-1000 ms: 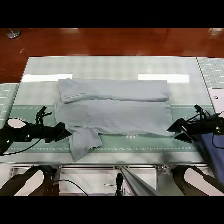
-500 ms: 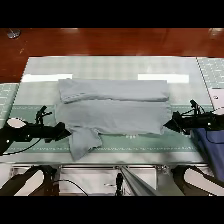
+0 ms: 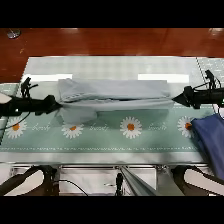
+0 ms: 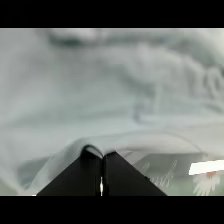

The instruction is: Fold the shirts.

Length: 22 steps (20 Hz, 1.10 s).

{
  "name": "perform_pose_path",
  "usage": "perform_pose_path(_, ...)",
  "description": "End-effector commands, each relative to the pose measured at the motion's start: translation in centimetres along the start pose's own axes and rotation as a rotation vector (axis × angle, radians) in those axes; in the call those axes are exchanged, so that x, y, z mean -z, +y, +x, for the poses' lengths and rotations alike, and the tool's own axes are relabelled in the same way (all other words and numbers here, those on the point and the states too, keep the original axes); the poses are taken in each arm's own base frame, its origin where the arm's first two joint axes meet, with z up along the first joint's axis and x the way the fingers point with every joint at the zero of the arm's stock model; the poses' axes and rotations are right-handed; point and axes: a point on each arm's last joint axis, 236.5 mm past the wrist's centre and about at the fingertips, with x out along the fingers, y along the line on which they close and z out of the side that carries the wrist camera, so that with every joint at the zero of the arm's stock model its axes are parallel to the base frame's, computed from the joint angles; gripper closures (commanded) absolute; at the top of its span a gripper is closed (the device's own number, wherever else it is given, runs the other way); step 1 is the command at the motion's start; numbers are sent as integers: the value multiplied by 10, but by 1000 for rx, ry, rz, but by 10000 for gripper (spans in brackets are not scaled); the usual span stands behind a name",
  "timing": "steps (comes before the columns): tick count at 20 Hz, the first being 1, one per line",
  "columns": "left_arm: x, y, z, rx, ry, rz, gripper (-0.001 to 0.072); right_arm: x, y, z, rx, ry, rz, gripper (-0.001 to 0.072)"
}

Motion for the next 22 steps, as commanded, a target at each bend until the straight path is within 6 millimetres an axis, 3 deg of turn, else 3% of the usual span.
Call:
perform_pose_path(1, -61, -20, 23, 8, -27, 11, 671, -46, 23, 14, -43, -54, -46, 693)
perform_pose_path(3, -92, -34, 36, 25, -20, 18, 671, -69, 22, 27, -38, -59, -48, 693)
perform_pose_path(5, -110, -42, 49, 42, 25, 40, 672, -90, 19, 37, -42, -64, -14, 693)
perform_pose_path(8, -128, -40, 63, 44, 64, 35, 671, -115, 20, 46, -68, -77, 8, 693)
perform_pose_path(11, -135, -34, 79, 45, 78, 24, 660, -123, 17, 61, -86, -65, 24, 666)
perform_pose_path(12, -135, -33, 82, 46, 80, 17, 496, -122, 16, 67, -91, -58, 31, 493)
perform_pose_path(13, -131, -32, 83, 47, 95, 19, 83, -122, 15, 70, -96, -53, 33, 200)
perform_pose_path(14, -127, -31, 78, 43, 123, 39, 4, -121, 14, 70, -97, -50, 23, 80)
perform_pose_path(16, -122, -4, 49, -53, 204, 81, 5, -128, 3, 48, -84, -49, 13, 79)
perform_pose_path(19, -120, 59, -21, -266, 232, 23, 5, -127, -32, 8, -54, -20, 49, 80)
perform_pose_path(22, -134, 64, -58, -260, 27, -16, 5, -115, -76, 5, 69, 16, 121, 81)
